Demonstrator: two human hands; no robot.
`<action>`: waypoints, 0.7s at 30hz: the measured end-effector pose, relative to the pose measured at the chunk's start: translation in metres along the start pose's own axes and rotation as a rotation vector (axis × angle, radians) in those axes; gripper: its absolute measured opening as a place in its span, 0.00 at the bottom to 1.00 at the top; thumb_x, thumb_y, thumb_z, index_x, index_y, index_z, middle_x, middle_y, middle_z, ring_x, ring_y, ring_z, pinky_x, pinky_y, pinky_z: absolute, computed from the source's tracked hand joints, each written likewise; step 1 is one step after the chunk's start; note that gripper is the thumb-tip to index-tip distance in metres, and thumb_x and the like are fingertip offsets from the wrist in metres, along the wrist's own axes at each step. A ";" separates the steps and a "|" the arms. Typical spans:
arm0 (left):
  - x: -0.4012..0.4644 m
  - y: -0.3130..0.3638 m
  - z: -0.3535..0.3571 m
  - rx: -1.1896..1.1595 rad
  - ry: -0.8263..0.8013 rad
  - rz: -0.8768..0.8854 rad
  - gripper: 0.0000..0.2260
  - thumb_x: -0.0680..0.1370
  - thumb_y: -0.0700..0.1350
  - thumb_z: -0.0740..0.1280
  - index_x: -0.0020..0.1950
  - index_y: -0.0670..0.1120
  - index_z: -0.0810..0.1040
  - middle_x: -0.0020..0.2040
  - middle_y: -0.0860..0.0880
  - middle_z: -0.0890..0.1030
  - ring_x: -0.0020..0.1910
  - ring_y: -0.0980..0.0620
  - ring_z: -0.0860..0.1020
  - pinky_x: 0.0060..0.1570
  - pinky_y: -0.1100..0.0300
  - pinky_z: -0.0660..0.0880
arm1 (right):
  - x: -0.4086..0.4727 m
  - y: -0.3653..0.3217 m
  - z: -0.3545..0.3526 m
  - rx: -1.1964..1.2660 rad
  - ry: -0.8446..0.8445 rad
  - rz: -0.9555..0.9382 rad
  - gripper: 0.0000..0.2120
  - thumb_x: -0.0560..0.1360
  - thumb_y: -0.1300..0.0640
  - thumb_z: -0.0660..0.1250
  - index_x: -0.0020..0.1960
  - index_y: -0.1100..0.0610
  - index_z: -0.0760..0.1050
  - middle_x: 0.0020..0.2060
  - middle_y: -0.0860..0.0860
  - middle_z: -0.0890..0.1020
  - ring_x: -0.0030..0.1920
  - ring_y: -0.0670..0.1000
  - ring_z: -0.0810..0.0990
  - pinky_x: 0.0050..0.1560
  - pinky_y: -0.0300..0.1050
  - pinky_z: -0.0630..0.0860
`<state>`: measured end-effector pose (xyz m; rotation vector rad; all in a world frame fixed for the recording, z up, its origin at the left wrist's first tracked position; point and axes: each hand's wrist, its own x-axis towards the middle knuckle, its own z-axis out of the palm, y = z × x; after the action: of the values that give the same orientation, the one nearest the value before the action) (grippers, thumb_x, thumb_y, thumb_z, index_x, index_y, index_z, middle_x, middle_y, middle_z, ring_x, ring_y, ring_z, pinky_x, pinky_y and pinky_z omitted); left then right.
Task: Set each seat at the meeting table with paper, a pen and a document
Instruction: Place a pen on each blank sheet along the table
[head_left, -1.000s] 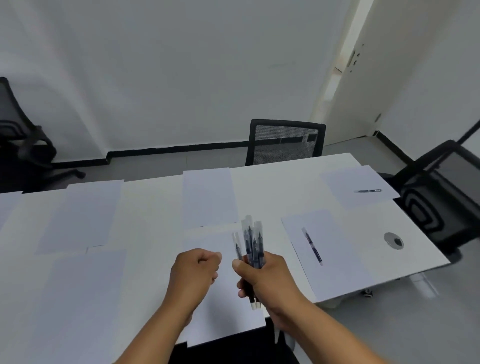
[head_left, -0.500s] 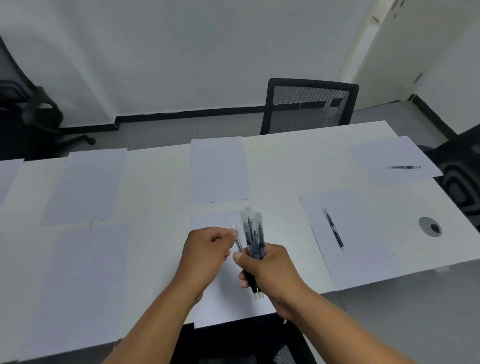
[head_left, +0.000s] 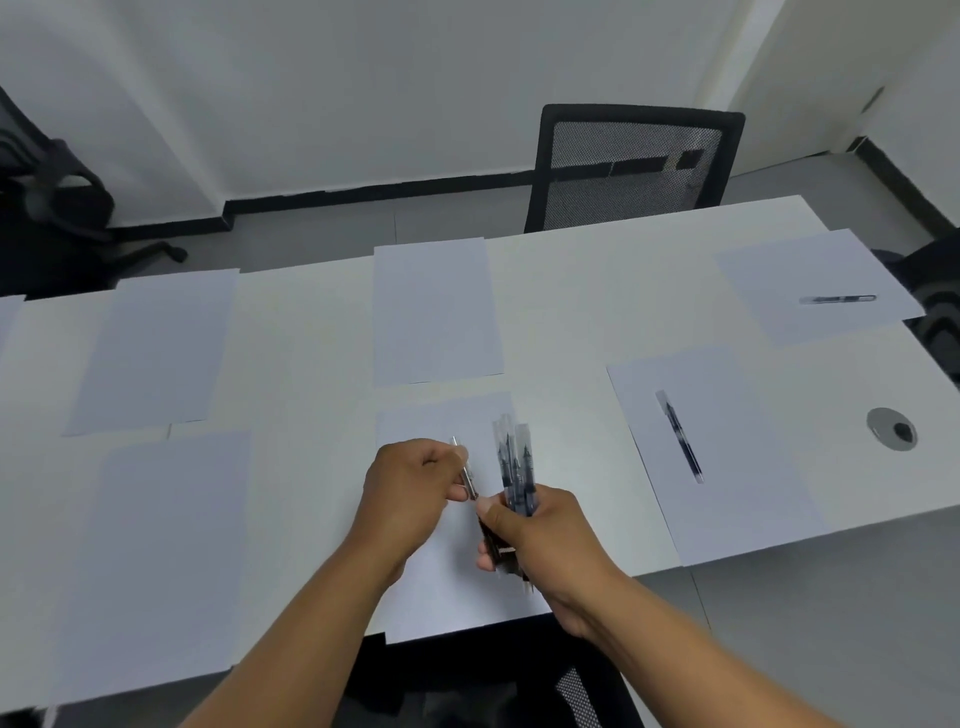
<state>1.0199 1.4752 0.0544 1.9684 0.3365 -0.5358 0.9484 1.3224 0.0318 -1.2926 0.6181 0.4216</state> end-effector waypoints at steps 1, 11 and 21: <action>0.003 -0.001 0.001 -0.006 0.010 -0.002 0.12 0.84 0.48 0.70 0.45 0.44 0.88 0.38 0.50 0.89 0.38 0.56 0.88 0.57 0.45 0.85 | 0.002 0.002 -0.002 0.007 0.005 0.001 0.09 0.81 0.58 0.75 0.50 0.65 0.82 0.36 0.56 0.80 0.39 0.56 0.81 0.43 0.51 0.85; 0.039 -0.035 0.007 0.083 0.125 -0.080 0.13 0.83 0.45 0.70 0.40 0.46 0.87 0.36 0.51 0.88 0.37 0.55 0.88 0.45 0.57 0.80 | 0.016 0.022 -0.017 0.062 0.042 0.036 0.07 0.80 0.60 0.76 0.50 0.63 0.80 0.37 0.55 0.78 0.38 0.53 0.81 0.46 0.51 0.86; 0.064 -0.055 0.016 0.270 0.096 -0.110 0.13 0.80 0.45 0.67 0.38 0.39 0.80 0.37 0.41 0.85 0.33 0.45 0.76 0.37 0.56 0.70 | 0.027 0.028 -0.014 0.085 0.027 0.056 0.07 0.80 0.60 0.76 0.51 0.63 0.81 0.37 0.52 0.80 0.38 0.52 0.82 0.47 0.52 0.86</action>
<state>1.0468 1.4844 -0.0267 2.2513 0.4536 -0.5827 0.9494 1.3144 -0.0089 -1.2039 0.6891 0.4207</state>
